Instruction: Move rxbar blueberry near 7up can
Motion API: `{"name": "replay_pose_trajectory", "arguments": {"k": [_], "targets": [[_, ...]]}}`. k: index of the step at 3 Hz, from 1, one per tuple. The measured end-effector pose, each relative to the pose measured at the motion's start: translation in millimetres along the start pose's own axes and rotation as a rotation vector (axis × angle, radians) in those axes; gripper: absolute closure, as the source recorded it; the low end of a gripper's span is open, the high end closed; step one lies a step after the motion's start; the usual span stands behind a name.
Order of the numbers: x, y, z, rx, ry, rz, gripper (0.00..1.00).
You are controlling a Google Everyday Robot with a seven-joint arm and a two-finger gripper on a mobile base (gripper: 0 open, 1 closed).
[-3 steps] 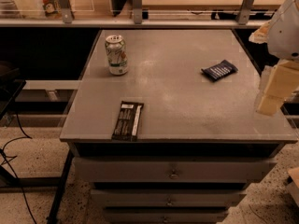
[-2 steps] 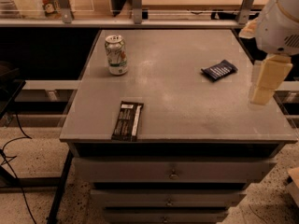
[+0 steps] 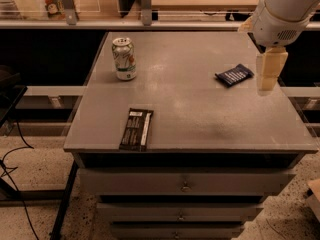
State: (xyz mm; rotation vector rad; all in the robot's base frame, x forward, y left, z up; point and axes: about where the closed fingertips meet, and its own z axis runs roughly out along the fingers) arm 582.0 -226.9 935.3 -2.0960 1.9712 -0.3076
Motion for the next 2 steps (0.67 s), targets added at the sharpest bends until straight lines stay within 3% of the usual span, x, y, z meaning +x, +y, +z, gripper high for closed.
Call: {"name": "replay_pose_trajectory", "arguments": {"k": [2], "targets": [[3.1,-3.3,1.2,0.008,0.020,0.007,0.00]]}}
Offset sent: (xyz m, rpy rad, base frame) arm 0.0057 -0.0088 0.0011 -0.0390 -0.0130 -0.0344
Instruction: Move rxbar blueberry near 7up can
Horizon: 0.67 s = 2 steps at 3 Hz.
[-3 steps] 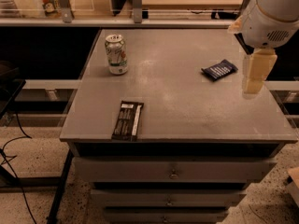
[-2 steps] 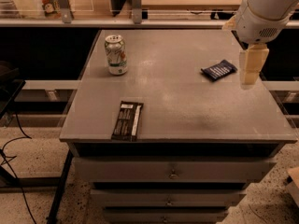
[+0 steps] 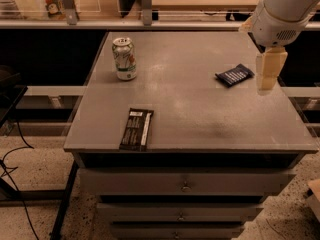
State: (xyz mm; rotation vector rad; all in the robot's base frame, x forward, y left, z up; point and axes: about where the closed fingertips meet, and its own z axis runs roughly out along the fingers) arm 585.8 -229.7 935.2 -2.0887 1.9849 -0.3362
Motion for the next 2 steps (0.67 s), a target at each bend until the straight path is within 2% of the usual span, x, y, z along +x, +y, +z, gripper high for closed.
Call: {"name": "replay_pose_trajectory", "arguments": {"k": [1,2], "targets": [[14.7,-2.7,1.7,0.032,0.033,-0.027,0.00],[32.9,-3.9,3.2,0.054,0.067,-0.083,0.00]]}}
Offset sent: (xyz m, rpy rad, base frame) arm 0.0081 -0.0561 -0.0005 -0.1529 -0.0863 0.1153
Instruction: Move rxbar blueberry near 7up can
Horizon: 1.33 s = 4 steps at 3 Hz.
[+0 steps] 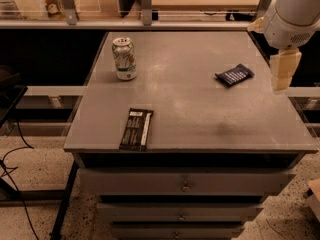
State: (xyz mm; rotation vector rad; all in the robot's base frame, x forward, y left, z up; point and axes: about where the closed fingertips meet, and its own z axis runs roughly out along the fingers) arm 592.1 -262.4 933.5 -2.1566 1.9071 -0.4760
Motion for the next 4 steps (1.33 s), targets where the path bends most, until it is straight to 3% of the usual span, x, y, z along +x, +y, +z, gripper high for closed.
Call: {"name": "replay_pose_trajectory", "arguments": {"k": [1,2,3,4], "targets": [[12.9,-7.5,11.1,-0.029,0.030,-0.070,0.00],[16.3,-20.1,26.8,-0.084,0.007,-0.146,0.00],[12.9,-38.1,42.1,-0.107,-0.055,-0.202,0.00],[3.9,-54.2,56.4,-0.099,-0.138,-0.240,0.00]]}}
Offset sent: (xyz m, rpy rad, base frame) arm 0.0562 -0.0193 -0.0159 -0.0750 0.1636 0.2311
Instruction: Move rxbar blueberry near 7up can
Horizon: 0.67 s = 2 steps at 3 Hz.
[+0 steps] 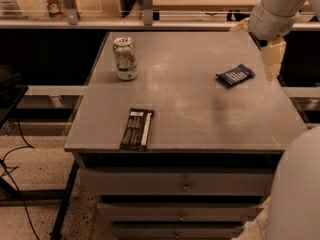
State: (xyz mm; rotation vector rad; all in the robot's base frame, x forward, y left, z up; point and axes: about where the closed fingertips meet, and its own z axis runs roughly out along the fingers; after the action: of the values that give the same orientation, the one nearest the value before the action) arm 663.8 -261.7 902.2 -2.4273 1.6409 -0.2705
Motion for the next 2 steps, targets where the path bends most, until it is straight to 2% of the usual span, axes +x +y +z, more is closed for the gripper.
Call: {"name": "replay_pose_trajectory", "arguments": {"k": [1,2], "targets": [[-5.2,-10.8,12.4,0.003,-0.027,-0.034,0.00],[-6.9,-14.7,29.9,-0.024,-0.030,-0.058,0.00]]}}
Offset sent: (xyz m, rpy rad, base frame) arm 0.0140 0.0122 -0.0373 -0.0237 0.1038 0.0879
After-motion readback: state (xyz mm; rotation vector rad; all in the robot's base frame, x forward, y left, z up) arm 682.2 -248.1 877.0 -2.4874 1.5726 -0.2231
